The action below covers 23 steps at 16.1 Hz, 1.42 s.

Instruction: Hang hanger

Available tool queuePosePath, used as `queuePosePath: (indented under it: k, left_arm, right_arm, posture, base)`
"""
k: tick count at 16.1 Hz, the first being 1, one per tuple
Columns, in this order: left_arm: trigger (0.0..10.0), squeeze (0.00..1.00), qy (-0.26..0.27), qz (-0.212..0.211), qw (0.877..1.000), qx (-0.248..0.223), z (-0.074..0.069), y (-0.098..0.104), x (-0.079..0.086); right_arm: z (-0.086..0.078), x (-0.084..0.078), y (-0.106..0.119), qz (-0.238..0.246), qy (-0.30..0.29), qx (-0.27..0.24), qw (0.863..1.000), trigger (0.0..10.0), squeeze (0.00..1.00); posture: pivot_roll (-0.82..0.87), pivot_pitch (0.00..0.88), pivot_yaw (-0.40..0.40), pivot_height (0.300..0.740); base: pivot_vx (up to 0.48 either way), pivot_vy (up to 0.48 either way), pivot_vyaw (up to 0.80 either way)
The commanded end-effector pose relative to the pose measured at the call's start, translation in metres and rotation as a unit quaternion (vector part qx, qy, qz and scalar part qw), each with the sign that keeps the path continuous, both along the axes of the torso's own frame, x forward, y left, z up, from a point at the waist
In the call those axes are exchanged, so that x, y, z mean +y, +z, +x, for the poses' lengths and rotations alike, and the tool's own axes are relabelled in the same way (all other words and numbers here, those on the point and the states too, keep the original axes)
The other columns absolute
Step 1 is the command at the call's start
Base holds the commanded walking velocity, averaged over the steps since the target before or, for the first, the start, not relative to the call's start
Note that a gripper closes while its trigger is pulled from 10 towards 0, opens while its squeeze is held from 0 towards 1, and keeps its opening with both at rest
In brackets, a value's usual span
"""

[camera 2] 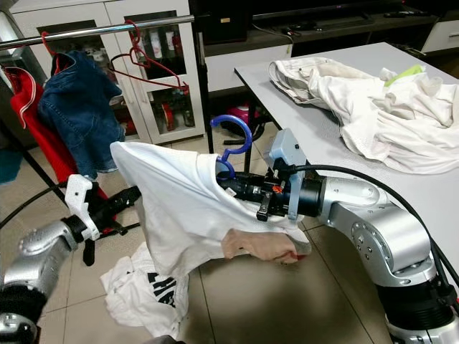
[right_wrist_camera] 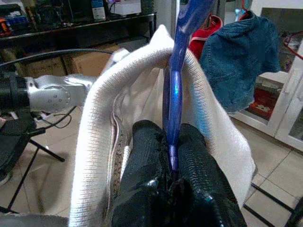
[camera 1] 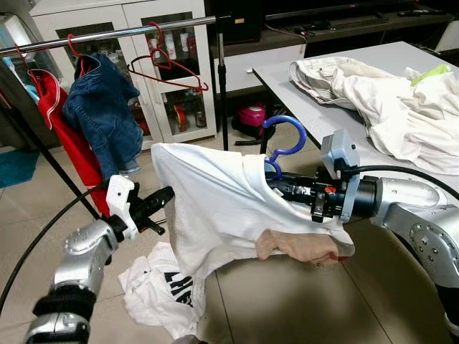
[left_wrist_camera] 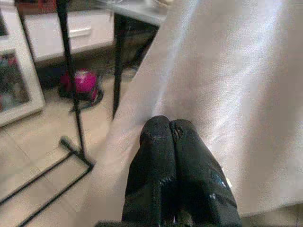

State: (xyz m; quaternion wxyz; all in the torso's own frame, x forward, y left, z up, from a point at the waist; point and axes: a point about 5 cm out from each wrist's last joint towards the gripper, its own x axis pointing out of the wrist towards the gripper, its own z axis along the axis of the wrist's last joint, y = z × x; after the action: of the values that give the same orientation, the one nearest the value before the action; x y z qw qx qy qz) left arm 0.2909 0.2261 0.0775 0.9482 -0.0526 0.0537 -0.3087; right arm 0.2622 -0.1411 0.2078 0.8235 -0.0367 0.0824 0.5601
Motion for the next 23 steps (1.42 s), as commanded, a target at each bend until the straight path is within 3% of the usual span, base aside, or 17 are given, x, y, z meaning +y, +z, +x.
queuePosePath:
  k: [1, 2, 4, 6, 8, 11, 13, 14, 15, 16, 17, 23]
  left_arm:
    - [10.0, 0.79, -0.009, -0.015, 0.999, -0.046, -0.003, 0.022, 0.018]
    - [10.0, 1.00, -0.016, -0.019, 0.999, -0.048, -0.005, 0.025, 0.023]
    - [10.0, 1.00, -0.050, -0.004, 0.997, -0.052, -0.009, 0.048, 0.050]
    - [10.0, 1.00, -0.075, 0.005, 0.996, -0.048, -0.009, 0.057, 0.055]
    - [10.0, 1.00, -0.106, 0.004, 0.994, -0.040, -0.010, 0.064, 0.055]
    - [10.0, 1.00, -0.209, 0.009, 0.978, 0.006, -0.012, 0.071, 0.041]
    - [10.0, 1.00, -0.219, 0.025, 0.975, -0.006, -0.006, 0.074, 0.034]
    - [10.0, 0.67, -0.231, 0.028, 0.973, -0.005, -0.005, 0.074, 0.029]
    - [10.0, 0.00, -0.237, 0.033, 0.971, -0.001, -0.003, 0.072, 0.024]
    - [10.0, 0.00, -0.235, 0.035, 0.971, 0.002, 0.000, 0.069, 0.021]
    - [0.0, 0.00, -0.224, 0.030, 0.974, 0.002, 0.003, 0.067, 0.020]
    - [0.0, 0.00, -0.208, 0.022, 0.978, 0.006, 0.003, 0.062, 0.022]
  right_arm:
    - [0.001, -0.002, 0.008, 0.003, 0.010, -0.011, 1.000, 10.0, 0.00]
    - [0.000, -0.002, 0.008, 0.002, 0.013, -0.011, 1.000, 10.0, 0.00]
    - [0.001, -0.004, 0.008, -0.008, 0.035, -0.010, 0.999, 10.0, 0.00]
    - [0.003, -0.005, 0.008, -0.010, 0.046, -0.008, 0.999, 10.0, 0.00]
    - [0.004, -0.006, 0.009, -0.009, 0.056, -0.006, 0.998, 10.0, 0.00]
    - [0.004, -0.005, 0.007, 0.003, 0.089, 0.003, 0.996, 10.0, 0.00]
    - [0.001, -0.003, 0.008, 0.009, 0.103, 0.004, 0.995, 10.0, 0.00]
    - [-0.001, -0.002, 0.008, 0.010, 0.107, 0.004, 0.994, 10.0, 0.00]
    - [-0.001, -0.002, 0.008, 0.010, 0.108, 0.003, 0.994, 10.0, 0.00]
    - [-0.001, -0.002, 0.008, 0.010, 0.109, 0.003, 0.994, 10.0, 0.00]
    - [-0.001, -0.002, 0.009, 0.010, 0.110, 0.002, 0.994, 10.0, 0.00]
    - [-0.002, -0.002, 0.009, 0.011, 0.109, 0.003, 0.994, 10.0, 0.00]
  posture:
    - [-0.06, 0.000, 0.080, 0.740]
    - [-0.06, 0.000, 0.080, 0.740]
    - [-0.04, 0.000, 0.070, 0.740]
    - [-0.03, 0.000, 0.069, 0.740]
    - [-0.03, 0.000, 0.071, 0.740]
    - [-0.03, 0.000, 0.082, 0.740]
    - [-0.03, 0.000, 0.085, 0.740]
    - [-0.03, 0.000, 0.086, 0.740]
    - [-0.04, 0.000, 0.087, 0.740]
    - [-0.04, 0.000, 0.088, 0.740]
    - [-0.04, 0.000, 0.089, 0.740]
    - [-0.04, 0.000, 0.089, 0.740]
  base:
    - [0.000, 0.000, 0.00]
    - [0.000, 0.000, 0.00]
    - [0.000, 0.000, 0.00]
    - [0.000, 0.000, 0.00]
    - [0.000, 0.000, 0.00]
    - [0.000, 0.000, 0.00]
    - [0.000, 0.000, 0.00]
    - [0.000, 0.000, 0.00]
    - [0.000, 0.000, 0.00]
    - [0.000, 0.000, 0.00]
    - [0.000, 0.000, 0.00]
    - [0.000, 0.000, 0.00]
